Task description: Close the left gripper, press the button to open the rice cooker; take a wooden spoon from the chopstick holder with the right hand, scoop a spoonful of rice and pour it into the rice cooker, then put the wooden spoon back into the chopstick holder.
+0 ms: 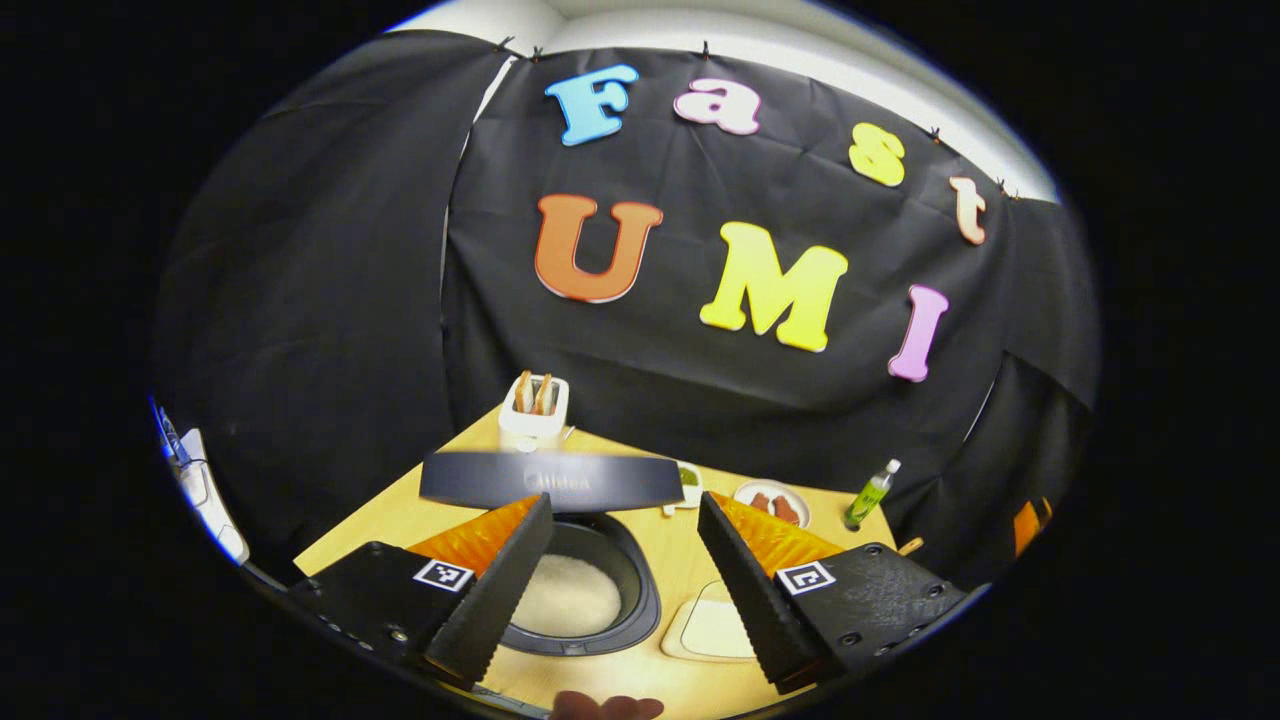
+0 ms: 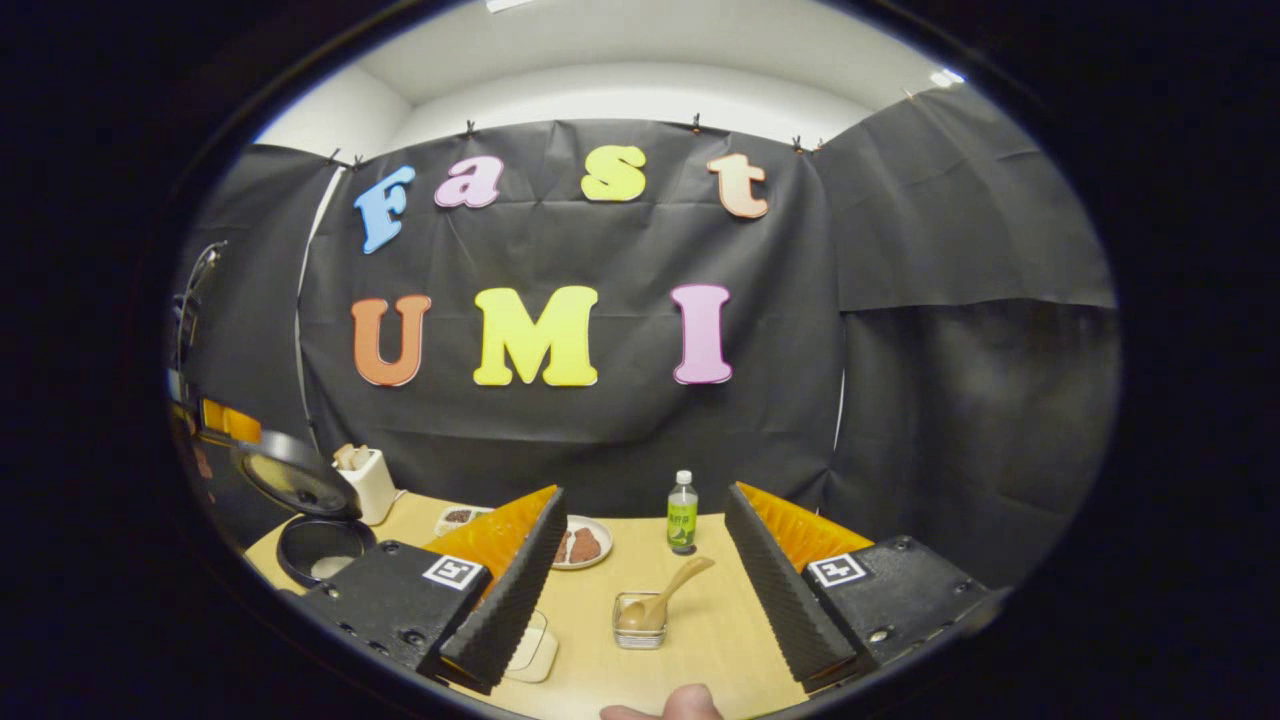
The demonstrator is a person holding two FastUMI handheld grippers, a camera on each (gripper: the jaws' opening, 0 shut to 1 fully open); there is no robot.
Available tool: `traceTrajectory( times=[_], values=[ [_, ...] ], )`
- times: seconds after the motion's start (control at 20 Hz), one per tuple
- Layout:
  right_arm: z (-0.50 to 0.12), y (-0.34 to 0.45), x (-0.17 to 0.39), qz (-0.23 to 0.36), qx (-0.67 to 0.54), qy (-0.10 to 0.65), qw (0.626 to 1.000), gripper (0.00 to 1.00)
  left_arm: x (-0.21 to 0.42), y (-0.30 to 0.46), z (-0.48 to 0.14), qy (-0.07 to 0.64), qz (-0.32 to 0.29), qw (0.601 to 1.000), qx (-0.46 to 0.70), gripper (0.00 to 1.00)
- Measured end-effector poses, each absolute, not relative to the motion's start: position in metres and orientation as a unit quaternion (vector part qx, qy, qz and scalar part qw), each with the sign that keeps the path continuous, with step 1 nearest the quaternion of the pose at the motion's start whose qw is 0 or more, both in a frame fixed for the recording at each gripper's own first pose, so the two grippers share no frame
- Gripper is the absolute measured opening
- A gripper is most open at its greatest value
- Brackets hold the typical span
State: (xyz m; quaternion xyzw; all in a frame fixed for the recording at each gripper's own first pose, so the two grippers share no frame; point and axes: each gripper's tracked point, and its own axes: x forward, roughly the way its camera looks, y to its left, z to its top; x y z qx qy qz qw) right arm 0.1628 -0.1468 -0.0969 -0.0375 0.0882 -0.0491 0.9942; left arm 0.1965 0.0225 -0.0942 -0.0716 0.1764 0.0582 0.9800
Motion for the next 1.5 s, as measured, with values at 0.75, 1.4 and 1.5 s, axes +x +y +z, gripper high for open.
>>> traceTrajectory(
  times=[0.75, 1.4, 1.5],
  values=[
    [-0.243, -0.182, 0.221, 0.001, 0.019, 0.221, 0.975, 1.00, 0.145, -0.026, -0.045, 0.053, 0.045, 0.998, 0.009, 0.94],
    [-0.401, -0.232, 0.315, -0.009, 0.102, 0.334, 0.937, 0.99, 0.152, -0.029, -0.042, 0.050, 0.123, 0.991, -0.016, 0.95],
    [-0.409, -0.228, 0.324, -0.002, 0.114, 0.340, 0.933, 0.93, 0.153, -0.030, -0.050, 0.063, 0.130, 0.989, -0.014, 0.95]
  ],
)
